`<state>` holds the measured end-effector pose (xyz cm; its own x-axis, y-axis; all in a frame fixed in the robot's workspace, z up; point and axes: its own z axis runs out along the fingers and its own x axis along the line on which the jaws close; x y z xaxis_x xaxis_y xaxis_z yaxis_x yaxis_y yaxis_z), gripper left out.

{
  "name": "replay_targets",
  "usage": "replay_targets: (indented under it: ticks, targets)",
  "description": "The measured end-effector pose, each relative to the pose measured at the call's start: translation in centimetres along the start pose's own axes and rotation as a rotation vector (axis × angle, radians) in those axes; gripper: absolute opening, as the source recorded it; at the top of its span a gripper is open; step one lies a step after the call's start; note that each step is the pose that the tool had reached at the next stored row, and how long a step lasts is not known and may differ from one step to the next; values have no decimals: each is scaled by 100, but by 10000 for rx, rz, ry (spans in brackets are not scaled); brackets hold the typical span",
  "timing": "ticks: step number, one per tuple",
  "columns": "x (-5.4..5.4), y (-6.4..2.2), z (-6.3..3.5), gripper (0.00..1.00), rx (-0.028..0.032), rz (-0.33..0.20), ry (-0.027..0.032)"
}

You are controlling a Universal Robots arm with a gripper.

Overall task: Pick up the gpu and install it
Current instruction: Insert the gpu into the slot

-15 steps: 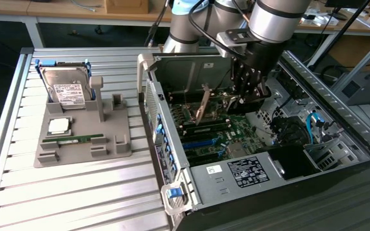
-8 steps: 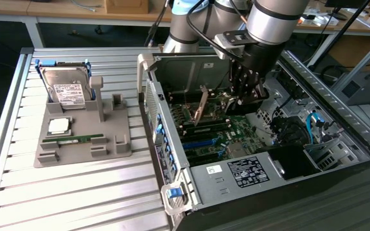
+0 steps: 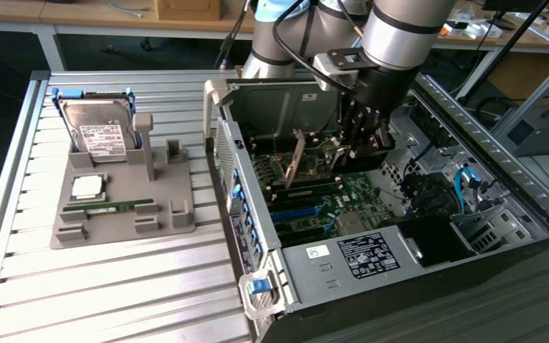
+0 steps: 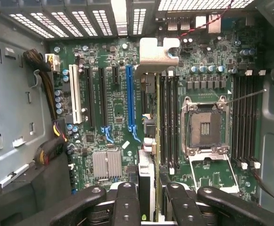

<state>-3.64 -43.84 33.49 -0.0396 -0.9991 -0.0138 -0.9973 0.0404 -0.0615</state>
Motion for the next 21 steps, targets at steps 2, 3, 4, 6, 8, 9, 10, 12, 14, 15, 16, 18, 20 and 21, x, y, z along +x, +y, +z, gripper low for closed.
replay_targets:
  ticks: [2, 3, 4, 6, 8, 9, 10, 12, 14, 15, 16, 18, 20, 21]
  targets:
    - [8, 15, 5, 27, 0, 0, -1]
    - [14, 24, 8, 27, -1, 0, 0]
    - [18, 31, 10, 27, 0, 0, 0]
    - [28, 44, 15, 27, 0, 0, 1]
    - [37, 57, 22, 27, 0, 0, -2]
    - [46, 68, 27, 27, -1, 0, 0]
    - [52, 75, 31, 27, -1, 0, 1]
    - [61, 84, 37, 27, -1, -1, 0]
    - [71, 95, 44, 27, 0, 0, -1]
    - [76, 100, 46, 27, -1, 0, 1]
    - [80, 106, 49, 27, -1, 0, 1]
    - [86, 115, 55, 27, -1, 0, -1]
    - [94, 127, 61, 27, 0, 0, -1]
    - [97, 132, 63, 27, -1, 0, 0]
